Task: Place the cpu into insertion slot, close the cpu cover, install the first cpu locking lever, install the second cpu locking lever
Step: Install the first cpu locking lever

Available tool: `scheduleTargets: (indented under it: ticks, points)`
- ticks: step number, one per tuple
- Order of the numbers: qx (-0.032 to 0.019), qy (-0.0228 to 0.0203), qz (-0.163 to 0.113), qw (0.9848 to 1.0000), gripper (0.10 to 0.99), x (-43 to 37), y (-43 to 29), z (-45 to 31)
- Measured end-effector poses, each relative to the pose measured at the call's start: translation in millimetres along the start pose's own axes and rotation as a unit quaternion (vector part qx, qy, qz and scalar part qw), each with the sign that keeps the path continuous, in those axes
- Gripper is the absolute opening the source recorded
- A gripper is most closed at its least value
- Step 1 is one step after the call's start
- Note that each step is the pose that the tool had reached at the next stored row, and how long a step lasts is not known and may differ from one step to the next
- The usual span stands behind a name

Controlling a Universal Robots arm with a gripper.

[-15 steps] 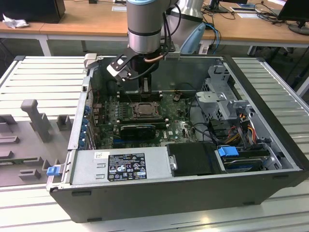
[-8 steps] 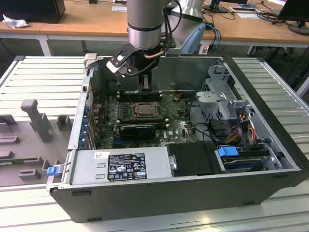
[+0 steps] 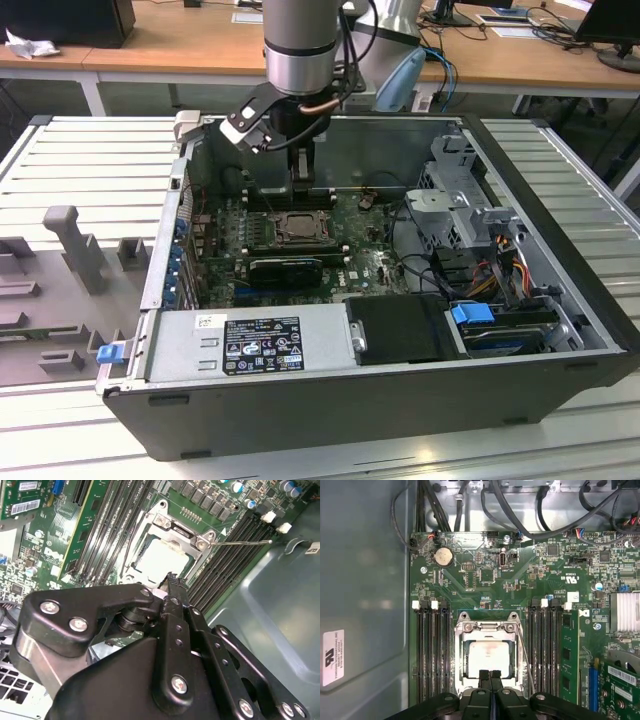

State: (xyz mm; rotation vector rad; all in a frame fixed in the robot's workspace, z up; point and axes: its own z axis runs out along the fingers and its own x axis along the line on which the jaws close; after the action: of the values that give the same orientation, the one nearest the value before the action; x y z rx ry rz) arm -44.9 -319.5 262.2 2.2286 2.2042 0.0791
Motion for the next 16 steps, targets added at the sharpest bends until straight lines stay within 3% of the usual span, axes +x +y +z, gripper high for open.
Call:
scheduleTargets:
  ticks: [8,16]
  points:
    - [0.0000,0.0000,0.000,1.0000,0.106,0.4,0.4,-11.1]
    - [0.0000,0.0001,0.000,1.0000,0.106,1.0,1.2,-30.6]
